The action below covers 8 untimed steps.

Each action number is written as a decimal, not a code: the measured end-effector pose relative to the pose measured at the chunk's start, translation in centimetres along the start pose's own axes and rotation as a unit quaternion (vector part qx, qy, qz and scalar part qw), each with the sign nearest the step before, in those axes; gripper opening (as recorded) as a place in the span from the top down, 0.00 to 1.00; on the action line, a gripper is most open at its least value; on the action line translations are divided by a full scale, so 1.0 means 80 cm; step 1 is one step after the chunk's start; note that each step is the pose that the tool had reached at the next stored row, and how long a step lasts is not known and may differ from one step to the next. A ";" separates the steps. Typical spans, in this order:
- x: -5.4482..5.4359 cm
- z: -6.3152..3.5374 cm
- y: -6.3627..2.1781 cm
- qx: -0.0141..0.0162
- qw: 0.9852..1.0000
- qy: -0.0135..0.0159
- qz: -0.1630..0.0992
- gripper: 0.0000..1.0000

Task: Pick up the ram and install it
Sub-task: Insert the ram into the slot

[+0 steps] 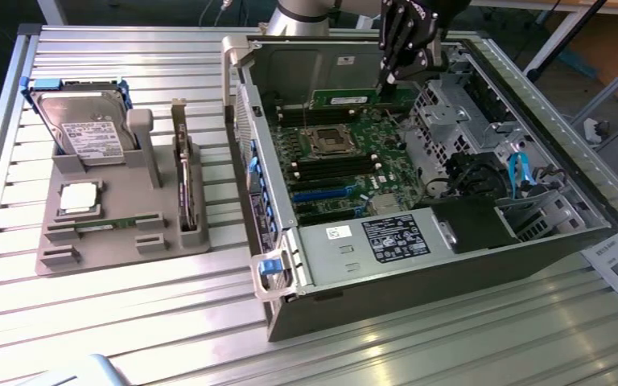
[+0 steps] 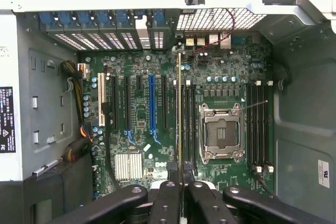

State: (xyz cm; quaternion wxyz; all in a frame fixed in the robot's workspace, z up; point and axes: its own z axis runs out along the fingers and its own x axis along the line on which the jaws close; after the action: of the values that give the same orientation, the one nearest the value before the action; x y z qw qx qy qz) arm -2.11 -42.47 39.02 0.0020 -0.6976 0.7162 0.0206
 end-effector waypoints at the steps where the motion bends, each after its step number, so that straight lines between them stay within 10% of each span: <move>1: 0.000 0.000 0.000 0.000 1.000 0.000 0.000 0.88; 8: 0.000 0.000 0.000 0.000 1.000 0.000 0.000 0.88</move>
State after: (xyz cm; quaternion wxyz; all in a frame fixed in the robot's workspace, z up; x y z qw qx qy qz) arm -2.11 -42.47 39.02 0.0020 -0.6976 0.7162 0.0206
